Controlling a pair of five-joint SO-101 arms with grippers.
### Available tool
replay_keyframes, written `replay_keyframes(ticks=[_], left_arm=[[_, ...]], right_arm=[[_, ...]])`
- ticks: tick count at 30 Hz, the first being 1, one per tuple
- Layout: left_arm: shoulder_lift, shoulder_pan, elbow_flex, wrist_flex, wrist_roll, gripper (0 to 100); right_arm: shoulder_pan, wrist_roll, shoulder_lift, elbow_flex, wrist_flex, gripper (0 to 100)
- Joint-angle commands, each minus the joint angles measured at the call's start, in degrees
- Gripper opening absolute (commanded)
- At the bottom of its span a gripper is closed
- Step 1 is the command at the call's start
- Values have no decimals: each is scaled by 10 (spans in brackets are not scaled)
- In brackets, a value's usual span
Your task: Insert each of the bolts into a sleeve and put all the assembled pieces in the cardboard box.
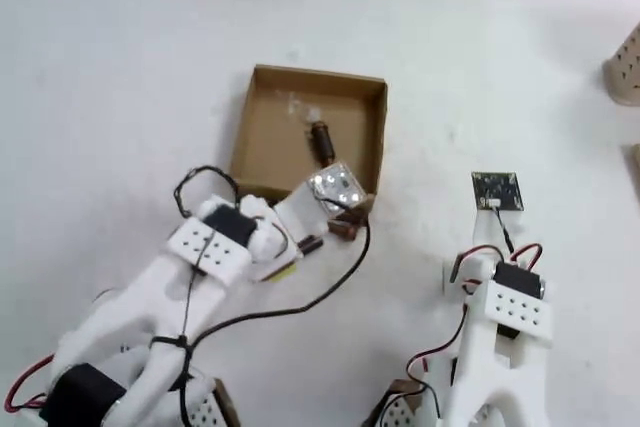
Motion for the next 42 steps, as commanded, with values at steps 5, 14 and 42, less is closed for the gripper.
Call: replay_keyframes(ticks=[5, 14, 42], left_arm=[[29, 4, 11, -41, 30, 147], [181, -36, -113, 55, 43, 143], [182, -52, -71, 109, 38, 20]], right_arm=[[3, 5, -13, -4, -4, 17], [4, 5, -13, -4, -4, 17], [6, 5, -15, -4, -4, 17]])
